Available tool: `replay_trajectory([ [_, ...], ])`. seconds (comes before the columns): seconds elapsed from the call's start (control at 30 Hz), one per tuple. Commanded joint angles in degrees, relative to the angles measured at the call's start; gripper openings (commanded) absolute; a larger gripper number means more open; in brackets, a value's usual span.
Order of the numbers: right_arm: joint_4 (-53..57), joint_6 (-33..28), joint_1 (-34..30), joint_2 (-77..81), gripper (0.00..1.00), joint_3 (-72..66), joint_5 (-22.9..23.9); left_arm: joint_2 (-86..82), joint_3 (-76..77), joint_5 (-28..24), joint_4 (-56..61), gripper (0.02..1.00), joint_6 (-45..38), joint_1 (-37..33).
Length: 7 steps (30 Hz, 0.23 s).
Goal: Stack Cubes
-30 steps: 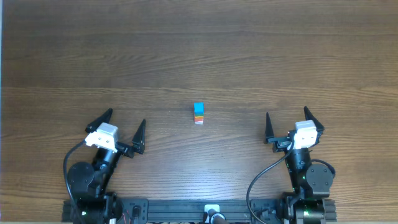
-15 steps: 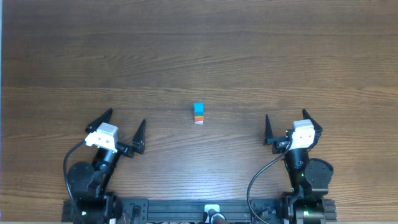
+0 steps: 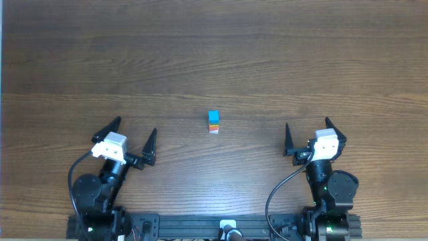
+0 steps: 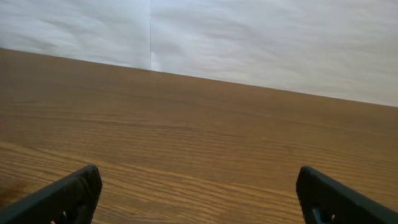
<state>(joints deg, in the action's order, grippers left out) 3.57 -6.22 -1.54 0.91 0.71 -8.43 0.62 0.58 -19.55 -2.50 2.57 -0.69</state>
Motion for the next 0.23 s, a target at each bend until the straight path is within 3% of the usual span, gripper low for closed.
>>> replay_trajectory([
  [0.03,0.1,-0.3,0.4,-0.3,0.991,-0.4,0.6,-0.3,-0.2,-0.5,-0.1,0.998,-0.7,0.3],
  [0.23,0.1,-0.3,0.4,-0.3,0.991,-0.4,0.6,-0.3,-0.2,-0.5,-0.1,1.0,-0.7,0.3],
])
